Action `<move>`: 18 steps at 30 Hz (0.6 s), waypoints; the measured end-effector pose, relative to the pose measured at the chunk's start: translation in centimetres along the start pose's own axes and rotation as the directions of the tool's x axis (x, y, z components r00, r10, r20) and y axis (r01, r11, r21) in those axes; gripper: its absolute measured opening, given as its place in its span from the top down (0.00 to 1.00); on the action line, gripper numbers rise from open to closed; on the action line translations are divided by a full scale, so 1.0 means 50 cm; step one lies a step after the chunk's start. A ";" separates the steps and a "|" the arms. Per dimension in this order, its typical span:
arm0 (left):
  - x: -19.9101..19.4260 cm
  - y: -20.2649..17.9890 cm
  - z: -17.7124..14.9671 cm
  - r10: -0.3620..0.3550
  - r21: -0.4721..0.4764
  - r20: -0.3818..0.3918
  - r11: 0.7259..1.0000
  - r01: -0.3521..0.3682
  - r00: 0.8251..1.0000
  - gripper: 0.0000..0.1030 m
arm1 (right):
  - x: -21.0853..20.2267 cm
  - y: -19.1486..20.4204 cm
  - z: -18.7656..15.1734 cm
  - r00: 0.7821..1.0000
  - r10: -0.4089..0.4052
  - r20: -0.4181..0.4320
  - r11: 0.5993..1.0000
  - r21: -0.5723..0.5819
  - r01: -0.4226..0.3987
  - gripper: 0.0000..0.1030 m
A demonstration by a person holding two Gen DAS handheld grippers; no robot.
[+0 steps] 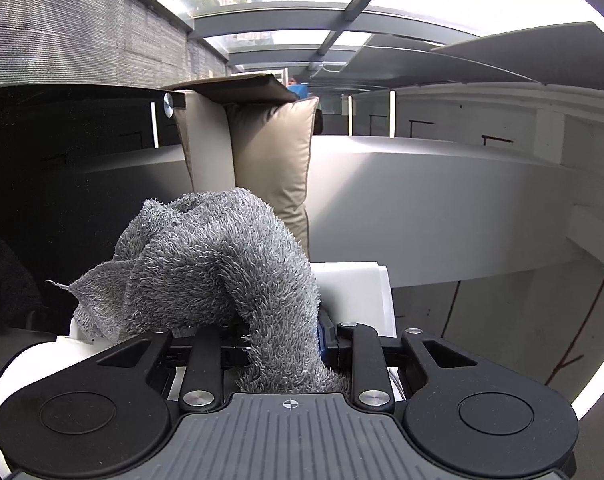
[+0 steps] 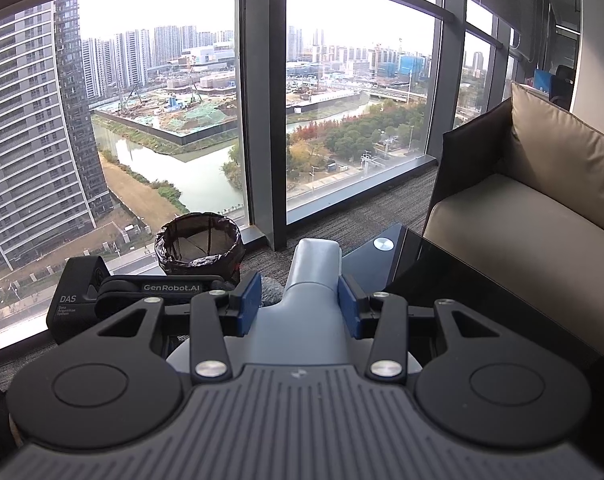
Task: Clean container
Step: 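Bring the cloth in the left gripper to the kettle base while the right gripper holds the kettle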
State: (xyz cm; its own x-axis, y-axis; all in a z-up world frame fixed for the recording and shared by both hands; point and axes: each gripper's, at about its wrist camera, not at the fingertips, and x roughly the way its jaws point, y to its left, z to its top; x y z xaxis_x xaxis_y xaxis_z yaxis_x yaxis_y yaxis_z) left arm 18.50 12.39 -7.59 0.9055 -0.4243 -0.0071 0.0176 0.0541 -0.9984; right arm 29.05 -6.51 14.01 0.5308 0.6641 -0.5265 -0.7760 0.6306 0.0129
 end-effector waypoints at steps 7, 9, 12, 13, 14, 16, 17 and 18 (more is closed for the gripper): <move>-0.026 0.001 0.020 -0.068 -0.024 0.026 0.997 0.069 0.997 0.77 | 0.001 0.006 0.005 1.000 -0.001 -0.001 1.000 -0.002 0.001 0.57; -0.025 0.002 0.021 -0.071 -0.020 0.034 0.997 0.072 0.997 0.77 | 0.004 0.014 0.010 1.000 -0.004 -0.003 1.000 -0.005 0.004 0.57; -0.024 0.016 0.022 -0.104 -0.063 0.062 0.992 0.108 0.993 0.77 | 0.003 0.015 0.011 1.000 -0.001 -0.004 1.000 -0.005 0.001 0.57; -0.020 0.018 0.023 -0.111 -0.072 0.067 0.991 0.115 0.992 0.77 | 0.003 0.017 0.011 1.000 -0.001 -0.005 1.000 -0.009 0.001 0.57; -0.015 0.020 0.026 -0.114 -0.078 0.069 0.990 0.119 0.991 0.77 | 0.003 0.018 0.011 1.000 -0.003 -0.005 1.000 -0.012 0.003 0.57; -0.010 0.020 0.029 -0.117 -0.083 0.067 0.989 0.122 0.991 0.77 | 0.004 0.019 0.011 1.000 -0.004 -0.007 1.000 -0.014 0.004 0.57; -0.003 0.022 0.034 -0.125 -0.091 0.066 0.987 0.131 0.990 0.77 | 0.004 0.018 0.011 1.000 -0.003 -0.007 1.000 -0.014 0.003 0.57; 0.000 0.025 0.036 -0.135 -0.102 0.067 0.985 0.141 0.989 0.77 | 0.004 0.019 0.011 1.000 -0.001 -0.006 1.000 -0.014 0.001 0.57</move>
State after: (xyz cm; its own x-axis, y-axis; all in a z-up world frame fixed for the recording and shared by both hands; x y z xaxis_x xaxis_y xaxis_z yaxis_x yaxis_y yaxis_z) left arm 19.27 14.09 -8.74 0.9212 -0.3664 0.1312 0.1019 -0.0983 -0.9899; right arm 28.60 -5.58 14.38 0.5298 0.6608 -0.5316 -0.7802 0.6255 0.0000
